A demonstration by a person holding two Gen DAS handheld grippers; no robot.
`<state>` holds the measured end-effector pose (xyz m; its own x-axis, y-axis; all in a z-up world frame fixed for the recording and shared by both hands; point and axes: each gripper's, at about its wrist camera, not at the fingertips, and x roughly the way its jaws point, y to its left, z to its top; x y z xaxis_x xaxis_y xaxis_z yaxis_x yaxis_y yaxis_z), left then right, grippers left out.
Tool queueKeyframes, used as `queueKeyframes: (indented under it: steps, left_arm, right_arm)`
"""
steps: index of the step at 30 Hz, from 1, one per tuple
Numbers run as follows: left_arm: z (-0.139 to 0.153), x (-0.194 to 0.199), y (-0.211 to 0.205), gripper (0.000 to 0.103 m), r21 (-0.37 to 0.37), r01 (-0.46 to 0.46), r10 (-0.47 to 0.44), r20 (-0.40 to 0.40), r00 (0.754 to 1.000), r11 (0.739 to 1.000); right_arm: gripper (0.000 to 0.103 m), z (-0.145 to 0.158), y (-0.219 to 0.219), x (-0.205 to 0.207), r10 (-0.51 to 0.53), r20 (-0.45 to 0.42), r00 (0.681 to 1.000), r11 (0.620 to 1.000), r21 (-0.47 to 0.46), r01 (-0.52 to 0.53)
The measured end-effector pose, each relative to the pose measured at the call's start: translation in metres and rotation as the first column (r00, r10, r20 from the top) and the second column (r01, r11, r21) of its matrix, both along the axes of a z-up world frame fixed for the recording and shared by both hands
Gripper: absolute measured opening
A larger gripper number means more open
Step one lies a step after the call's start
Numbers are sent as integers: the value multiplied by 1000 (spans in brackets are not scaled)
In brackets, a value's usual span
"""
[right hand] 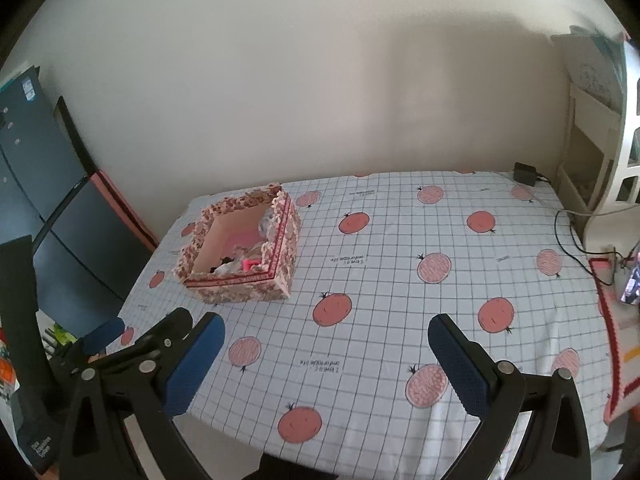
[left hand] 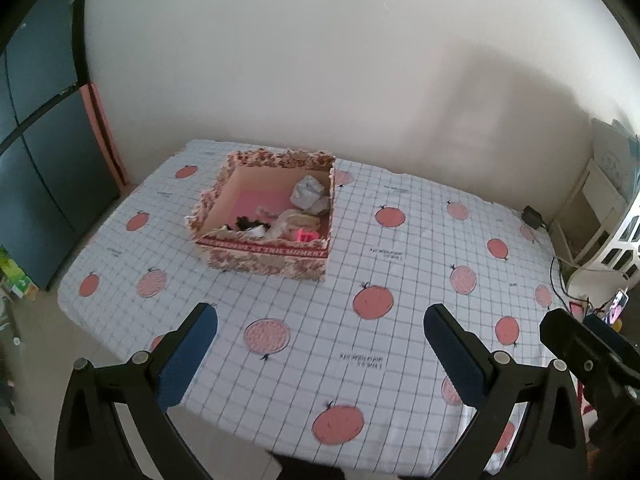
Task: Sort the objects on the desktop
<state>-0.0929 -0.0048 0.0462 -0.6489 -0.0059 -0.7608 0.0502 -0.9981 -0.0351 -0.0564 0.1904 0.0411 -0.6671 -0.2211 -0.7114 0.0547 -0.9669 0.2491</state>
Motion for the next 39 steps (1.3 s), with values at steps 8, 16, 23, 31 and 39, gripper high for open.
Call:
queueKeyframes:
  steps: [8, 16, 23, 31, 39]
  left_arm:
    - [20, 35, -7, 103, -34, 0, -1, -5, 1000, 999]
    - [37, 62, -17, 103, -35, 4, -5, -23, 1000, 999]
    - [49, 72, -27, 103, -24, -9, 8, -40, 999, 1000]
    - [58, 74, -31, 103, -5, -9, 9, -50, 999, 1000]
    - [68, 72, -32, 103, -5, -20, 20, -60, 998, 1000]
  right_arm:
    - [103, 22, -11, 33, 7, -11, 1000, 1000, 8, -7]
    - [103, 42, -32, 55, 47, -36, 998, 998, 31, -46]
    - [103, 56, -39, 64, 56, -53, 997, 998, 42, -53]
    - [103, 66, -37, 66, 51, -65, 997, 998, 45, -48]
    - [103, 74, -39, 64, 50, -75, 996, 998, 53, -46]
